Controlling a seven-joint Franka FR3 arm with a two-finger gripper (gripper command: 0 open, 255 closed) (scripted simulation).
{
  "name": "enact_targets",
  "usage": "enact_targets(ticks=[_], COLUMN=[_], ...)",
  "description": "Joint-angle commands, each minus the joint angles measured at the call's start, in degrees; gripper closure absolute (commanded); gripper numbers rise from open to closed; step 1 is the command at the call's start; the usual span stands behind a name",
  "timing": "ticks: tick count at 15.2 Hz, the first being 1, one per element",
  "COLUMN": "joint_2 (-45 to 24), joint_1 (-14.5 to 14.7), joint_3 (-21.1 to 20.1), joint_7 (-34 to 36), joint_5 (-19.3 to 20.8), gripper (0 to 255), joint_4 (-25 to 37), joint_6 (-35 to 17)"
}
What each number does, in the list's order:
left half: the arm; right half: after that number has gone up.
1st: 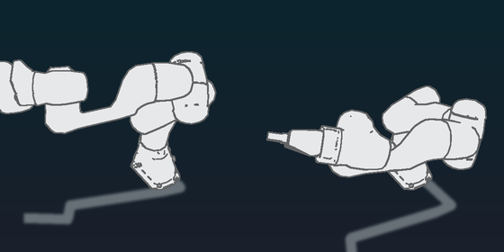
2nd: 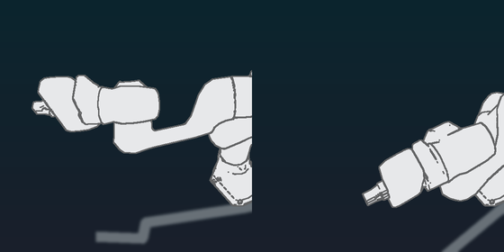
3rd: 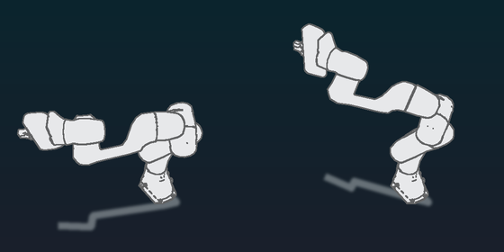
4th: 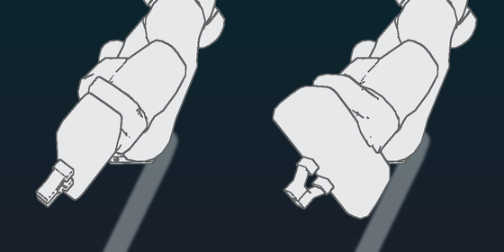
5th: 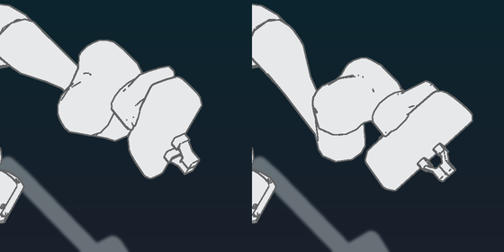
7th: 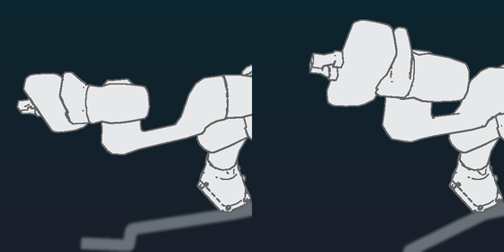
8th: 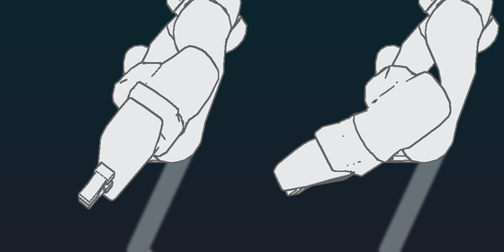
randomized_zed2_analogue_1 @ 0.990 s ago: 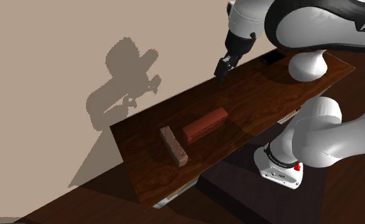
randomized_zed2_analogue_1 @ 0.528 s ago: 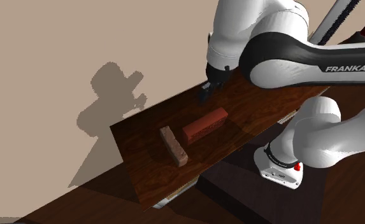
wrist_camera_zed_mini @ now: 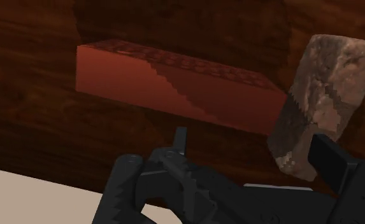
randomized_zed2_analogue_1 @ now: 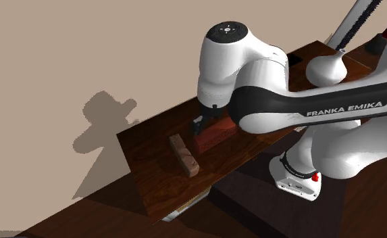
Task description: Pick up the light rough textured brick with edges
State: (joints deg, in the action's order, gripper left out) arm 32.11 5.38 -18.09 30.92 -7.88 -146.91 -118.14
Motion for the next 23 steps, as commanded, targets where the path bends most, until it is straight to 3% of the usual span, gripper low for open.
enact_targets(ticks=[1,8,18,19,23], joint_2=[-4.1,-18.2,-23.4,-23.2,-23.1], joint_1=[0.2,-0.3,-0.9,-0.7,-0.7], joint_3=[-2.6,-10.3,-11.7,-11.7,-11.7], joint_7=[3.5,15.5,17.9,17.9,17.9], joint_5=[-0.7,0.4,2.7,2.5,2.5], gripper=[0,0,0,255,255], joint_4=[1.2,5.7,3.5,3.4,3.5], joint_6=[-2.9,-12.0,-19.1,-19.0,-18.8])
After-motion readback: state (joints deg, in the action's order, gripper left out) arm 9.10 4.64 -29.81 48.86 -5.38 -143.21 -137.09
